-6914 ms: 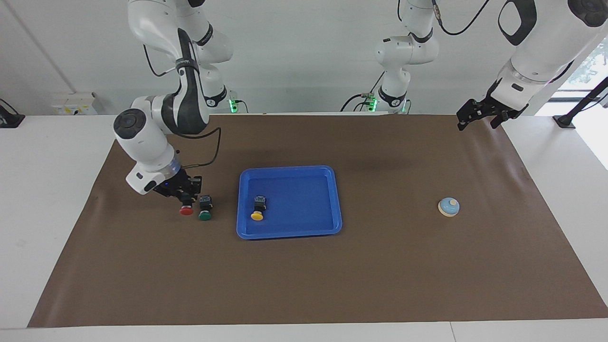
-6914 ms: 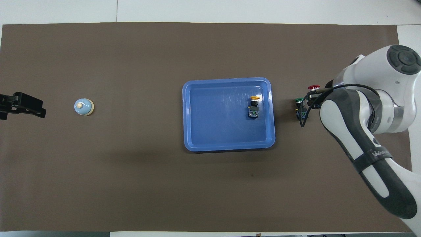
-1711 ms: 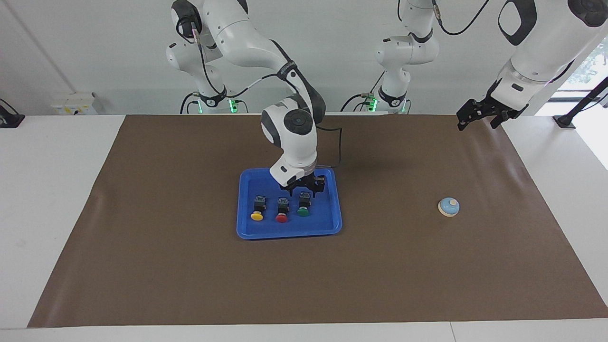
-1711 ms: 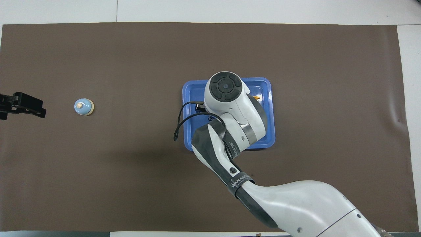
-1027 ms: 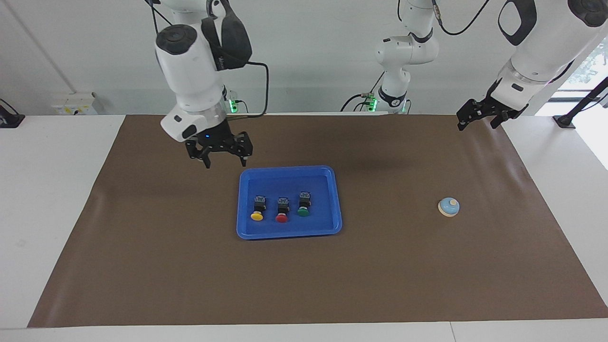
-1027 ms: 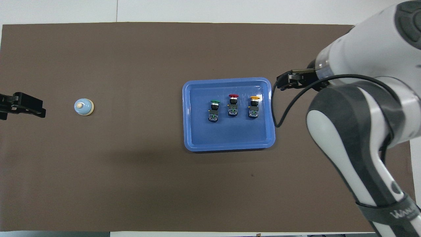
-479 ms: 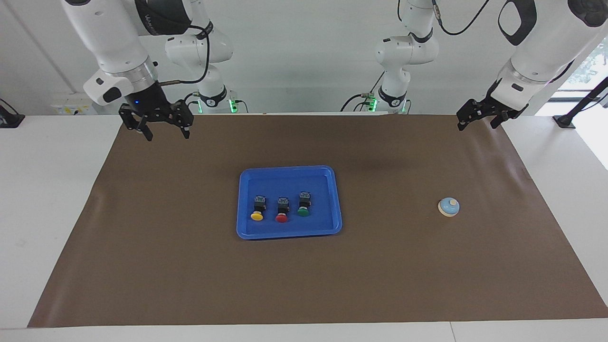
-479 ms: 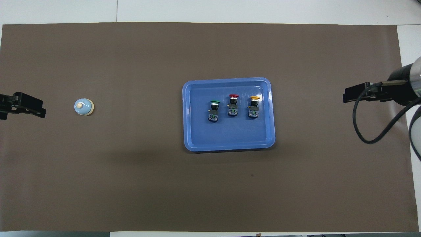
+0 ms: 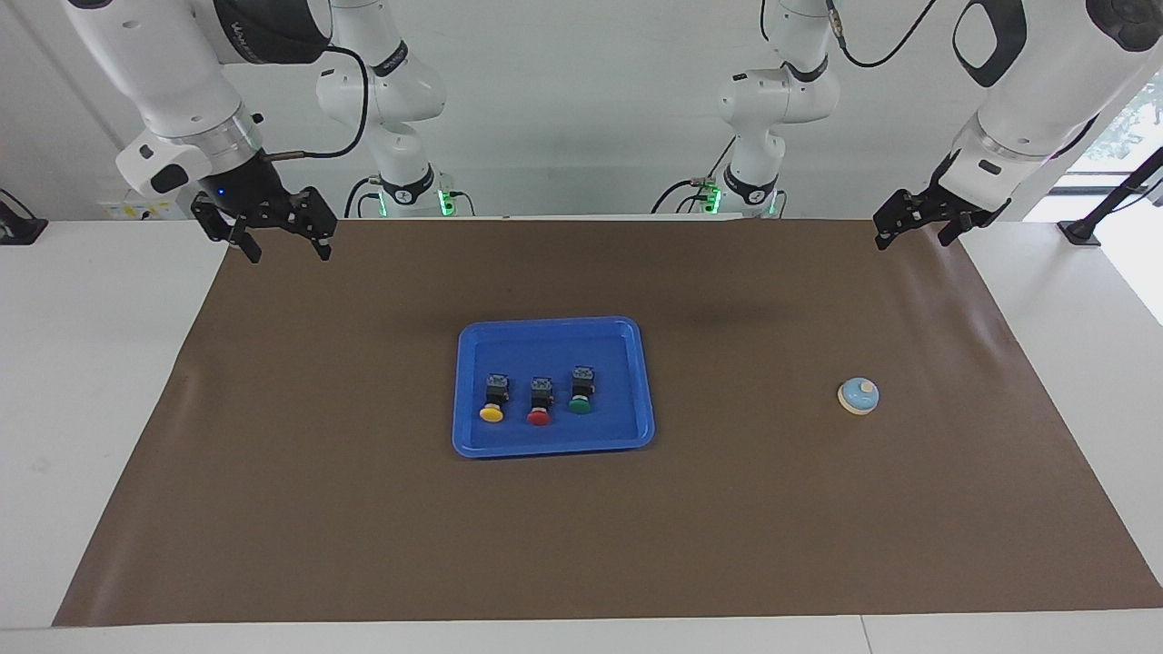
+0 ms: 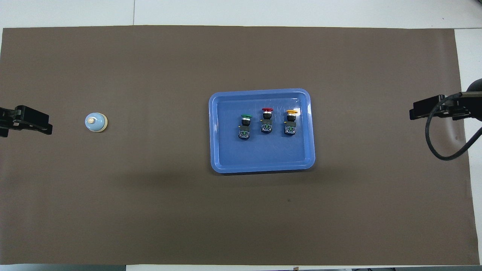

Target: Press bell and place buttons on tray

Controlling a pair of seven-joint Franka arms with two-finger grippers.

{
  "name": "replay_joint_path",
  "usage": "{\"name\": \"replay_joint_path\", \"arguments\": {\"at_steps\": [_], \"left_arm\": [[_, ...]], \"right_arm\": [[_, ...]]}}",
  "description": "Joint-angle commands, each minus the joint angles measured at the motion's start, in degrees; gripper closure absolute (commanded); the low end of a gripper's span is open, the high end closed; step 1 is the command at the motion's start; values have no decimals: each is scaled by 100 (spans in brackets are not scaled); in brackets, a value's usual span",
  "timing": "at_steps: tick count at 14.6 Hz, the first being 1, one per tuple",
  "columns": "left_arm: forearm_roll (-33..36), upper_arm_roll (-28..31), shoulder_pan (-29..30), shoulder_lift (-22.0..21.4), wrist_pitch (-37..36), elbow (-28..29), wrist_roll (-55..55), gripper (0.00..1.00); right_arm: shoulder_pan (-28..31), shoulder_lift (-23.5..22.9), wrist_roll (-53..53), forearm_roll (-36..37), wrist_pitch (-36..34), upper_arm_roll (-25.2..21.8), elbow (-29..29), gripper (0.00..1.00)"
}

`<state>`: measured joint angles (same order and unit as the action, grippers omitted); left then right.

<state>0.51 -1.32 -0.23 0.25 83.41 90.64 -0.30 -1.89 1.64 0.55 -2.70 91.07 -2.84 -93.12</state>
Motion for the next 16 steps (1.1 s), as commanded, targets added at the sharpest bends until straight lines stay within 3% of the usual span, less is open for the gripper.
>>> {"name": "replay_joint_path", "arguments": {"at_steps": [1, 16], "left_arm": [[-87, 9, 23, -148, 123, 199, -58, 0], [-87, 9, 23, -157, 123, 199, -58, 0]], "right_arm": [[49, -103, -47, 23, -134, 55, 162, 0], [75, -33, -64, 32, -230, 64, 22, 0]]}}
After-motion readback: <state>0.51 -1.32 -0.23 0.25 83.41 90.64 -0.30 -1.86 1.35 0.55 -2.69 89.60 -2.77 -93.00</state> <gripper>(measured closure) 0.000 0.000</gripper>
